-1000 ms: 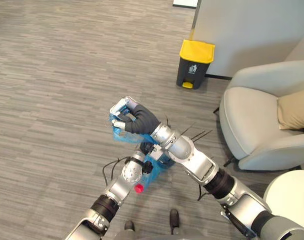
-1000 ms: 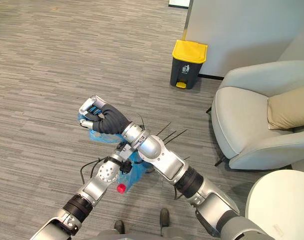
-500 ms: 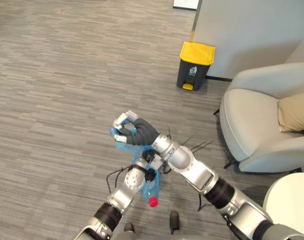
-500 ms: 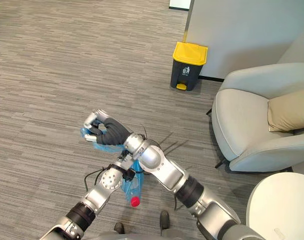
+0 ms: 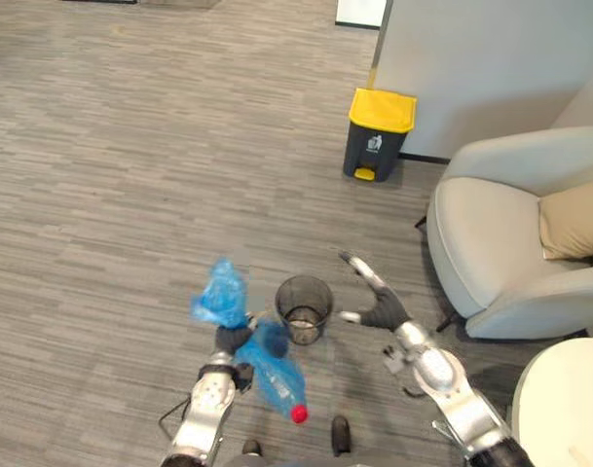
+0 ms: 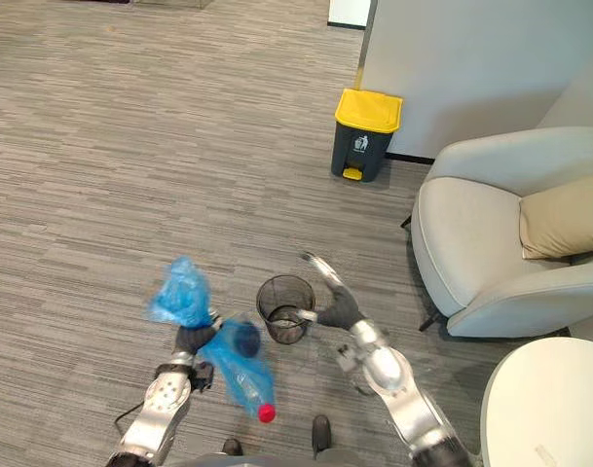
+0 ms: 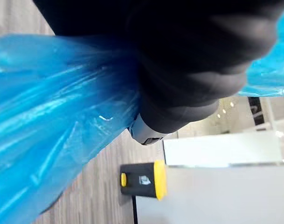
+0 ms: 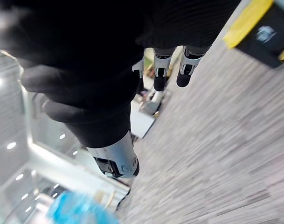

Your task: Gather rubbish on tea table into small bin, then transfer packed bag to large trash can.

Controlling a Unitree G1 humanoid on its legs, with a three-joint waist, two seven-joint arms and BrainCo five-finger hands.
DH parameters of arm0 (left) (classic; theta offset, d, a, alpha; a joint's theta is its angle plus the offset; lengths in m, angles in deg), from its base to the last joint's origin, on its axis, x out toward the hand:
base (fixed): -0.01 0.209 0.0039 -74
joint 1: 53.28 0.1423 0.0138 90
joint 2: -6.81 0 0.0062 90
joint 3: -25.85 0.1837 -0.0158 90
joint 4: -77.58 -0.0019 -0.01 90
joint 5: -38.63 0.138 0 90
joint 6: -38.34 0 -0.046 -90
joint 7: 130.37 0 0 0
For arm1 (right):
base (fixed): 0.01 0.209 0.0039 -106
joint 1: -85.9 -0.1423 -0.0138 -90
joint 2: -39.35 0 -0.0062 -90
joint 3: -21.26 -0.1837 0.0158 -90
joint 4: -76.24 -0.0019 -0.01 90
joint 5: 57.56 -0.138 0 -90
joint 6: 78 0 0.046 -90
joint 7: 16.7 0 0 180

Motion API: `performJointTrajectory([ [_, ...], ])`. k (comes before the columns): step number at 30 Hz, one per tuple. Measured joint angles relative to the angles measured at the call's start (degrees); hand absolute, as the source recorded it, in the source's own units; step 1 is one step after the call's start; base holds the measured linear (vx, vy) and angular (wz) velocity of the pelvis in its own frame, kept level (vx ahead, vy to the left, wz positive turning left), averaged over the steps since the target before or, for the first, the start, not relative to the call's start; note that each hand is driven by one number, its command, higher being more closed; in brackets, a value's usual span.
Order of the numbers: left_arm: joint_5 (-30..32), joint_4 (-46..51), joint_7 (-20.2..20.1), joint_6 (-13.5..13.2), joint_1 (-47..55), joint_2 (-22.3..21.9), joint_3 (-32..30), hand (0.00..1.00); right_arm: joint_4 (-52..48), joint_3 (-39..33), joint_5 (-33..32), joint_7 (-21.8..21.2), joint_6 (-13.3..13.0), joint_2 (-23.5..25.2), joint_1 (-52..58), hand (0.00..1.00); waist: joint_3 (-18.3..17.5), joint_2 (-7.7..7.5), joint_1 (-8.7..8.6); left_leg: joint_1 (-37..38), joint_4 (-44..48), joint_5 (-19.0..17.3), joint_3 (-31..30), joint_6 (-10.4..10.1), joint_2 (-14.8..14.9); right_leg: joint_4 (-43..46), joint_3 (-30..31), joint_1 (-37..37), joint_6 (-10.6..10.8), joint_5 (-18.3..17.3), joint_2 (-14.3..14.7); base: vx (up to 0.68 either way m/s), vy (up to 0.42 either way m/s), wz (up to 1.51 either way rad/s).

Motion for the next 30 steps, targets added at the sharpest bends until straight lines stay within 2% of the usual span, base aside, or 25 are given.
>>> performJointTrajectory([
  [1,-0.1,-2.1,-1.0,0.0,1.1,0.4,-1.5,1.00,4.7,-2.3,-1.6,-0.1,0.2,1.2,0.7,0.00,-0.2,0.29,-0.53,0.0,0.0,0.0,-0.1,0.0,0.0,0.0,-0.2,0.1,0.0,0.0,0.0,-0.02,0.002,0.09],
  [6,0.0,-8.5,-4.6,0.2,4.8,0.6,-5.4,1.00,21.4,-8.4,-1.8,0.0,1.7,1.9,4.0,0.00,-0.5,1.67,-0.50,0.1,0.4,-0.4,-1.5,-0.1,0.0,-0.1,-1.8,1.1,0.3,-1.2,-0.3,-0.02,-0.002,0.13],
  [12,0.0,-8.9,-5.7,0.2,6.2,0.4,-7.5,1.00,27.9,-9.5,2.0,0.8,2.7,1.8,5.0,0.00,1.1,3.22,-0.59,-5.5,6.7,-2.5,-6.1,-0.1,-0.1,0.7,-7.3,1.6,0.2,-2.1,-1.0,-0.06,0.010,0.46],
  [14,-0.1,-8.6,-5.8,0.2,5.6,-0.3,-7.3,1.00,28.1,-9.5,3.5,2.1,2.9,2.1,5.0,0.00,2.9,4.18,-0.56,-8.5,8.7,-3.2,-6.4,0.7,0.2,2.7,-12.3,1.1,0.9,-3.7,-2.0,-0.09,0.015,0.98],
  [15,-0.1,-8.6,-5.8,0.2,5.7,-0.6,-7.3,1.00,28.3,-9.5,3.6,2.5,3.0,2.3,5.0,0.00,3.0,3.78,-0.44,-9.4,8.7,-3.5,-5.2,1.2,0.4,3.0,-13.4,0.5,1.2,-3.9,-2.5,-0.05,0.039,1.06],
  [16,-0.1,-8.5,-6.0,0.2,5.4,-1.2,-7.3,1.00,28.7,-9.5,3.6,2.9,3.0,3.0,5.0,0.00,3.1,3.64,-0.27,-10.7,9.5,-3.9,-0.7,2.2,1.2,3.1,-15.2,-0.2,1.3,-4.0,-3.9,0.01,0.075,1.00],
  [17,-0.1,-8.5,-6.4,0.2,5.4,-1.7,-7.1,1.00,29.1,-9.5,3.6,3.0,3.1,3.3,4.6,0.00,3.3,4.08,0.13,-12.1,11.8,-4.8,5.5,3.8,3.6,3.3,-17.1,-0.4,1.7,-4.3,-4.6,0.02,0.084,0.96],
  [19,-0.1,-8.5,-6.7,0.2,5.4,-1.9,-6.4,1.00,29.2,-9.4,3.5,3.2,4.0,4.4,4.6,0.00,3.7,4.39,0.69,-12.8,13.4,-5.1,10.9,3.8,5.6,4.5,-20.4,0.5,3.1,-5.2,-5.6,0.04,0.104,0.99],
  [21,-0.1,-8.5,-6.8,0.2,5.4,-2.0,-6.0,1.00,29.7,-9.4,3.5,3.5,4.1,5.5,4.3,0.00,3.8,4.39,1.02,-13.0,15.2,-5.1,12.0,3.7,5.6,7.0,-22.7,1.2,4.7,-7.1,-7.4,0.11,0.163,0.85],
  [23,0.0,-8.4,-6.8,0.2,5.9,-1.8,-6.0,1.00,29.6,-9.4,3.4,3.5,4.1,6.4,3.8,0.00,4.5,3.40,1.14,-12.9,18.2,-7.4,11.6,3.6,4.6,12.8,-22.8,0.9,6.5,-11.2,-10.3,0.12,0.175,0.46],
  [24,0.2,-8.2,-6.8,0.3,6.3,-1.4,-5.7,1.00,29.3,-9.4,3.3,3.5,4.2,7.1,3.8,0.00,5.2,2.27,1.14,-12.5,20.8,-10.0,11.7,3.9,3.8,17.7,-22.6,0.6,7.4,-13.9,-12.9,0.20,0.210,0.23],
  [25,0.3,-8.0,-6.8,0.5,6.9,-0.8,-4.9,1.00,29.1,-9.4,3.1,3.5,4.2,7.8,3.9,0.00,5.9,1.79,1.22,-12.3,23.4,-12.8,11.6,4.2,3.1,24.6,-21.4,-1.2,6.4,-15.4,-15.2,0.20,0.202,0.11],
  [26,0.3,-7.9,-6.8,0.8,6.9,-0.7,-4.7,1.00,28.9,-9.3,3.0,3.4,4.2,8.0,3.7,0.00,6.1,0.89,1.26,-12.2,24.4,-13.8,11.6,4.6,2.9,29.4,-19.7,-2.8,5.0,-15.5,-16.2,0.15,0.172,-0.04],
  [27,0.3,-7.4,-6.9,1.4,6.8,-0.4,-4.1,1.00,28.2,-9.2,3.0,3.3,4.3,8.5,3.8,0.00,7.4,0.94,0.95,-10.4,25.1,-15.2,11.5,5.4,2.6,40.8,-15.0,-7.8,0.6,-13.8,-17.2,0.22,0.180,0.03],
  [28,0.3,-6.8,-6.8,1.6,6.7,0.6,-3.4,1.00,27.7,-9.2,2.8,2.9,4.5,9.4,4.6,0.00,8.3,1.11,0.47,-8.3,24.9,-15.9,10.6,6.1,2.5,50.0,-9.6,-12.4,2.0,-16.3,-15.4,0.25,0.154,0.12],
  [29,0.3,-6.2,-6.8,1.7,6.5,1.1,-3.3,1.00,27.4,-9.2,2.8,2.6,4.6,10.0,5.2,0.00,8.4,0.78,0.20,-7.6,24.6,-16.1,10.1,6.3,2.5,52.8,-8.5,-14.0,3.0,-18.2,-13.8,0.37,0.080,0.26],
  [30,0.3,-5.6,-6.7,1.7,6.0,2.0,-3.3,1.00,27.4,-9.3,1.9,2.5,4.6,10.6,5.4,0.00,8.2,-0.16,-0.63,-5.8,23.3,-17.1,9.6,5.8,1.9,53.4,-9.0,-16.8,2.9,-20.7,-11.2,0.29,0.022,0.22],
])
